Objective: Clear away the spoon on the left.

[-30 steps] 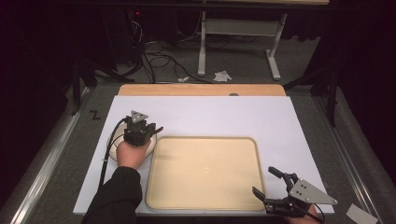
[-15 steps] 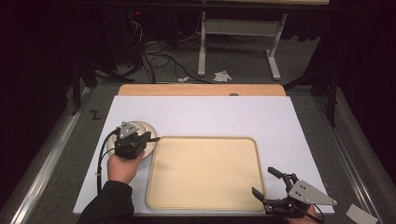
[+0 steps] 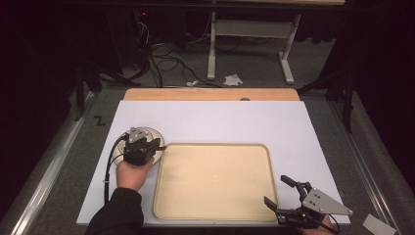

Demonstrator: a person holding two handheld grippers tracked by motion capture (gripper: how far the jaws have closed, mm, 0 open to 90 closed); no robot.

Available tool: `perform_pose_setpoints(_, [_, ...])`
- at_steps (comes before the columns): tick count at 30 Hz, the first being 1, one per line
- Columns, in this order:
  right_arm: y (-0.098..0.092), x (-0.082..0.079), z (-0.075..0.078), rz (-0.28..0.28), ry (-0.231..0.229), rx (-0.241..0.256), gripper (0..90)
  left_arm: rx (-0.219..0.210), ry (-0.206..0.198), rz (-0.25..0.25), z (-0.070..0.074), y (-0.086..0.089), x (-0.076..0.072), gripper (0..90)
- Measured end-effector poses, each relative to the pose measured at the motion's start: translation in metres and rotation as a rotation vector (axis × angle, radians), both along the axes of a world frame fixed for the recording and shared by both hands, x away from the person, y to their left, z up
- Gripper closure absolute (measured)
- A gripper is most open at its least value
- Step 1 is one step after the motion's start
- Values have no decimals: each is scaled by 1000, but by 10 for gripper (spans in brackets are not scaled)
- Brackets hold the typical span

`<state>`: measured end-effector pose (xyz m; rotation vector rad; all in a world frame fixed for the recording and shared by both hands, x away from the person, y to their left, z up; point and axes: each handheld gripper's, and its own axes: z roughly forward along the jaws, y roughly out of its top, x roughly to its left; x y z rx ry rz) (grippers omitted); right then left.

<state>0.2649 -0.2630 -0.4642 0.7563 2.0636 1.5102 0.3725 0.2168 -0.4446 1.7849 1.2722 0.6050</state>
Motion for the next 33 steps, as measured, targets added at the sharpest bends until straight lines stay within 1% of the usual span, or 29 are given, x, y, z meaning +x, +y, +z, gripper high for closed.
perform_pose_setpoints(1, [0, 0, 0, -1, -1, 1, 162, 4, -9, 6, 0, -1, 1, 900])
perform_pose_setpoints(3, [1, 0, -1, -2, 3, 3, 162, 11, -3, 9, 0, -1, 3, 900])
perform_pose_setpoints(4, [1, 1, -1, 5, -3, -2, 162, 12, 1, 14, -1, -1, 6, 900])
perform_pose_setpoints(5, [2, 0, -1, 7, -4, 2, 162, -1, 17, 20, -5, -2, 12, 900])
perform_pose_setpoints(6, [2, 0, -1, 9, -2, -1, 162, -1, 26, 21, -6, -2, 14, 900])
perform_pose_setpoints(7, [2, 0, -1, 6, -1, -2, 162, -1, 26, 21, -6, -2, 14, 900])
perform_pose_setpoints(8, [2, 0, -1, 1, -2, 0, 162, -6, 36, 24, -9, -3, 17, 900])
perform_pose_setpoints(11, [1, 1, -1, 0, -2, -1, 162, -10, 36, 18, -11, -4, 16, 900])
perform_pose_setpoints(12, [0, 1, -1, 5, -6, -1, 162, -20, 36, 10, -12, -3, 12, 900])
perform_pose_setpoints(14, [-1, 1, -1, 9, -6, 0, 162, -12, 30, 4, -12, -2, 11, 900])
perform_pose_setpoints(15, [0, 1, -1, 11, -10, 2, 162, -17, 35, 1, -13, -1, 6, 900])
perform_pose_setpoints(18, [0, 0, -1, 7, -2, 0, 162, -36, 30, -9, -14, 4, -1, 900])
perform_pose_setpoints(19, [0, 0, -1, 7, -2, 0, 162, -36, 30, -9, -14, 4, -1, 900])
perform_pose_setpoints(21, [2, 0, -1, 3, 0, -1, 162, -46, 27, -16, -15, 9, -9, 900])
perform_pose_setpoints(24, [2, 0, -1, 9, -2, -5, 162, -46, 29, -18, -16, 12, -13, 900])
perform_pose_setpoints(26, [3, 1, -1, 14, -5, -7, 162, -56, 27, -21, -17, 16, -18, 900])
perform_pose_setpoints(27, [3, 0, -1, 8, -1, -1, 162, -57, 26, -23, -17, 18, -21, 900])
perform_pose_setpoints(28, [3, 0, -1, 6, 0, -5, 162, -54, 26, -27, -17, 21, -26, 900])
perform_pose_setpoints(29, [3, 0, -1, 6, 0, -5, 162, -54, 26, -27, -17, 21, -26, 900])
perform_pose_setpoints(32, [3, 0, -1, 8, -6, -6, 162, -65, 15, -20, -17, 30, -36, 898])
perform_pose_setpoints(33, [3, 0, -1, 5, 0, -5, 162, -62, 9, -11, -16, 33, -39, 897])
